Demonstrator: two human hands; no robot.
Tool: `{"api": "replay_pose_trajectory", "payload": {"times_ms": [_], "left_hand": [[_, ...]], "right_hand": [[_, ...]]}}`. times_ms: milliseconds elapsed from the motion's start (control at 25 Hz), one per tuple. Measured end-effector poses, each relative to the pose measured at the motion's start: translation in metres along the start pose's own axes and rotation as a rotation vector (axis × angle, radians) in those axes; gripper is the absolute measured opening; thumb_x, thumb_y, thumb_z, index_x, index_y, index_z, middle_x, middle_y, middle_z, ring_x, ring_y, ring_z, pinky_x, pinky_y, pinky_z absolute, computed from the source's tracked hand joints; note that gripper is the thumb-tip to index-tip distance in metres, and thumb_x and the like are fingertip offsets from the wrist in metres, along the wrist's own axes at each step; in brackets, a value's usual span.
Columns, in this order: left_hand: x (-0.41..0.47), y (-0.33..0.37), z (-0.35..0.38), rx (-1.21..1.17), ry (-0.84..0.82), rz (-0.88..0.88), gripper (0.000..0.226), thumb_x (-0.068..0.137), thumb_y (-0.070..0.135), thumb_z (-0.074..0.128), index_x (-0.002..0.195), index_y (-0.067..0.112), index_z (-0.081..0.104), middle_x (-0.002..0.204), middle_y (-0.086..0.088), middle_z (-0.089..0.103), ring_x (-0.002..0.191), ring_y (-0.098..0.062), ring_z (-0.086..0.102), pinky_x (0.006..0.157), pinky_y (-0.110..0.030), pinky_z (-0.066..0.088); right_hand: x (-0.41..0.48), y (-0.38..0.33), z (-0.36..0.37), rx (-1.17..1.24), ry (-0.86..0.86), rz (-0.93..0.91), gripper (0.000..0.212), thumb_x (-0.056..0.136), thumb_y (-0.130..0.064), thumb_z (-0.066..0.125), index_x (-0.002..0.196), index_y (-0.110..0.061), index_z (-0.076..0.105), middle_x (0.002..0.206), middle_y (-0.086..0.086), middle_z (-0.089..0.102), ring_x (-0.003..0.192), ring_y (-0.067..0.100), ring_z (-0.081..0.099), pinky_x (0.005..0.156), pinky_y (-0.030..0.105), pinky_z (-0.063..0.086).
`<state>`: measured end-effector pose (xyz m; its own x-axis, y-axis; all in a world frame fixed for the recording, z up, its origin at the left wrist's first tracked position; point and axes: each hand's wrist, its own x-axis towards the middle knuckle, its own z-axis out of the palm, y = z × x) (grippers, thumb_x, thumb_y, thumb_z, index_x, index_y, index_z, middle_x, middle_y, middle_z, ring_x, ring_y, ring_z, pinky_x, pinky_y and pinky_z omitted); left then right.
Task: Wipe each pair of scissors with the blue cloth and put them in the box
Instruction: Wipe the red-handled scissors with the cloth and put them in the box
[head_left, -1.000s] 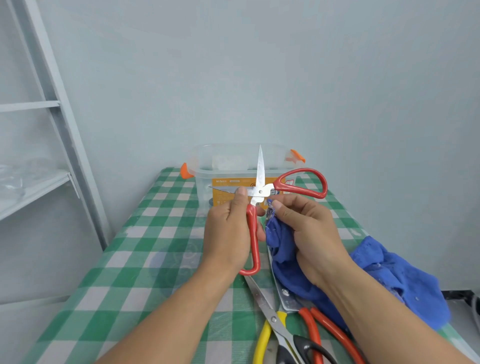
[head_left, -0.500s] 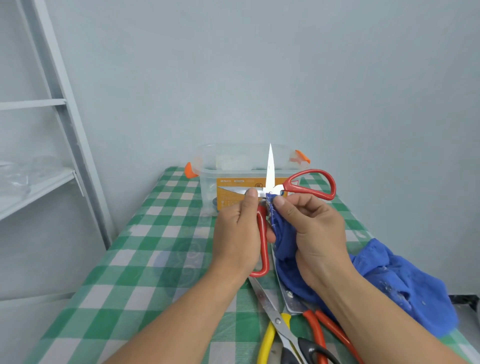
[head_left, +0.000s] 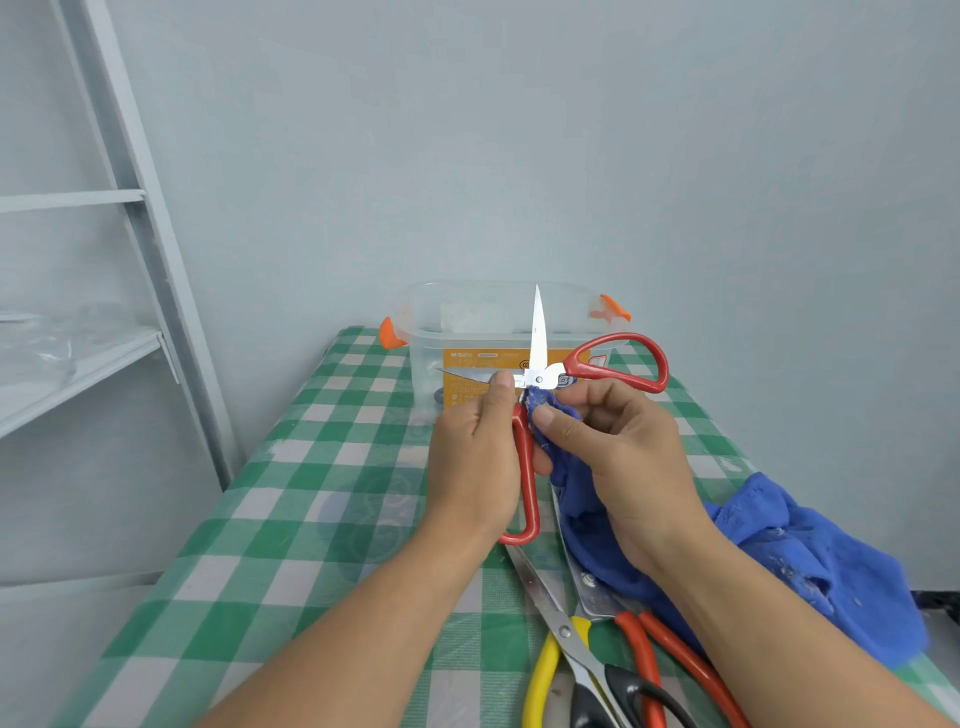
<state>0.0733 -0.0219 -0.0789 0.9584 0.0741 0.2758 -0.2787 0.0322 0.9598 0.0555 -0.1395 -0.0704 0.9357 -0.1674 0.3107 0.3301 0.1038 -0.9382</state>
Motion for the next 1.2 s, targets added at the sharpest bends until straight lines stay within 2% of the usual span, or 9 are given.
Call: {"api": "replay_pose_trajectory", "payload": {"times_ms": [200,280,360,440,520,640,800,960,1200], "left_hand": [[-0.005,0.004,0.002,0.064,-0.016,0.045,0.067,0.107,0.042,0.039,0.047,0.018,0.059,0.051,-0.011,0.064,0.042,-0.012,0.049,0.052,-0.027,0.036],[-0.008,0.007,0.004,0.083,-0.024,0.065,0.069,0.107,0.041,0.039,0.051,0.007,0.061,0.048,-0.008,0.062,0.04,-0.01,0.048,0.05,-0.024,0.038],[-0.01,0.008,0.004,0.13,-0.021,0.09,0.071,0.107,0.041,0.038,0.055,0.0,0.062,0.047,-0.005,0.062,0.042,-0.01,0.051,0.05,-0.023,0.041],[-0.012,0.009,0.005,0.208,-0.017,0.129,0.07,0.107,0.041,0.036,0.054,0.002,0.061,0.048,-0.002,0.063,0.045,-0.009,0.054,0.054,-0.022,0.043],[-0.013,0.009,0.006,0.26,-0.022,0.163,0.068,0.107,0.041,0.036,0.052,0.008,0.059,0.048,0.0,0.063,0.046,-0.008,0.054,0.056,-0.023,0.042],[-0.014,0.01,0.008,0.297,-0.028,0.211,0.066,0.107,0.041,0.035,0.05,0.016,0.056,0.049,0.001,0.063,0.048,-0.007,0.056,0.059,-0.026,0.044],[-0.012,0.01,0.01,0.323,-0.022,0.205,0.067,0.107,0.042,0.035,0.051,0.013,0.058,0.051,0.001,0.065,0.051,-0.011,0.059,0.062,-0.031,0.048],[-0.014,0.008,0.01,0.307,-0.022,0.179,0.068,0.107,0.043,0.034,0.052,0.011,0.059,0.049,0.002,0.063,0.051,-0.012,0.059,0.061,-0.031,0.047],[-0.014,0.012,0.01,0.23,-0.003,0.135,0.071,0.107,0.043,0.036,0.054,0.003,0.062,0.05,-0.004,0.064,0.048,-0.013,0.057,0.059,-0.031,0.046]], "right_hand": [[0.007,0.002,-0.001,0.107,0.077,0.079,0.025,0.077,-0.002,0.081,0.094,0.004,0.064,0.072,0.023,0.068,0.047,0.027,0.059,0.053,0.034,0.051],[0.008,0.001,-0.003,0.157,0.039,0.134,0.023,0.079,-0.004,0.079,0.091,0.009,0.064,0.07,0.024,0.065,0.048,0.027,0.058,0.055,0.035,0.05],[0.008,-0.001,-0.003,0.215,-0.045,0.204,0.017,0.081,-0.003,0.074,0.078,0.008,0.061,0.063,0.021,0.06,0.046,0.027,0.054,0.052,0.033,0.049],[0.009,-0.003,-0.002,0.254,-0.095,0.281,0.014,0.077,-0.003,0.072,0.075,0.004,0.06,0.06,0.018,0.056,0.046,0.027,0.052,0.049,0.031,0.047],[0.01,-0.005,-0.002,0.269,-0.131,0.33,0.023,0.069,-0.009,0.073,0.083,0.004,0.06,0.063,0.018,0.055,0.048,0.027,0.051,0.05,0.032,0.046],[0.01,-0.006,-0.003,0.246,-0.124,0.333,0.022,0.069,-0.01,0.074,0.079,0.005,0.062,0.063,0.018,0.058,0.053,0.028,0.053,0.054,0.034,0.048],[0.008,-0.005,-0.003,0.234,-0.1,0.317,0.016,0.081,-0.005,0.071,0.069,0.001,0.063,0.056,0.016,0.058,0.052,0.028,0.054,0.056,0.035,0.047],[0.005,-0.004,0.001,0.188,0.001,0.261,0.024,0.085,-0.004,0.069,0.064,0.001,0.059,0.054,0.017,0.055,0.049,0.027,0.051,0.051,0.033,0.046],[0.003,-0.009,0.002,0.236,0.036,0.26,0.027,0.087,0.001,0.066,0.061,-0.001,0.057,0.058,0.015,0.056,0.044,0.024,0.053,0.044,0.027,0.048]]}}
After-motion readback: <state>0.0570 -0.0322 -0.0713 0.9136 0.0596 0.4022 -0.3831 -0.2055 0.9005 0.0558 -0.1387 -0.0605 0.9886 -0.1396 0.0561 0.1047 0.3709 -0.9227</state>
